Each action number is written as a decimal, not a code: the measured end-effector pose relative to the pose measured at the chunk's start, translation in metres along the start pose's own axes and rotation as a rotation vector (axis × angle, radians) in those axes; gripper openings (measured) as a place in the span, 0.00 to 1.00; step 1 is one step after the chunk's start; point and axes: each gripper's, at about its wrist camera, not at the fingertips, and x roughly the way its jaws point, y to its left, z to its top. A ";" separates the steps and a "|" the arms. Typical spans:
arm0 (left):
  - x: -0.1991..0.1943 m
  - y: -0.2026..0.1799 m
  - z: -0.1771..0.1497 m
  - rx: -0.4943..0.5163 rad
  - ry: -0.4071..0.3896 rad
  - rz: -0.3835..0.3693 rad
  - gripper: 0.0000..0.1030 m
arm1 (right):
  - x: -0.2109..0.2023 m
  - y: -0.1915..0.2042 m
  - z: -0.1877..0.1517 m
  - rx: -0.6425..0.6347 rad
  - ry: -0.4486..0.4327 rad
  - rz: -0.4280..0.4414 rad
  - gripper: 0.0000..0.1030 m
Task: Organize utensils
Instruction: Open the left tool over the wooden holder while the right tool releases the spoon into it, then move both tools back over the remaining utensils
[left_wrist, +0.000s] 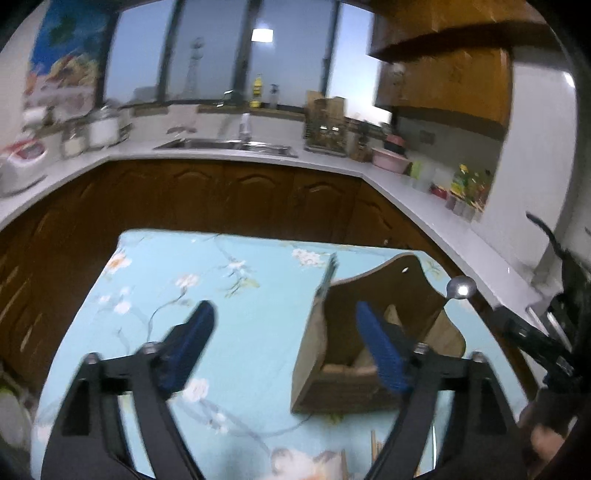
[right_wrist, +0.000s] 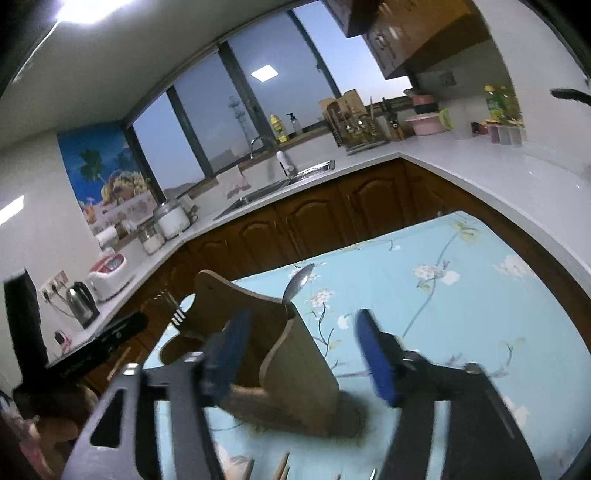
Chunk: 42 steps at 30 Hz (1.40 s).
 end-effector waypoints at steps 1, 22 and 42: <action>-0.009 0.006 -0.005 -0.026 -0.006 -0.004 0.90 | -0.007 -0.001 -0.002 0.007 -0.004 0.003 0.87; -0.131 0.020 -0.138 -0.083 0.022 -0.054 0.96 | -0.153 0.016 -0.094 -0.103 -0.063 -0.015 0.98; -0.127 0.012 -0.178 -0.064 0.135 -0.050 0.95 | -0.161 0.001 -0.144 -0.092 0.035 -0.102 0.98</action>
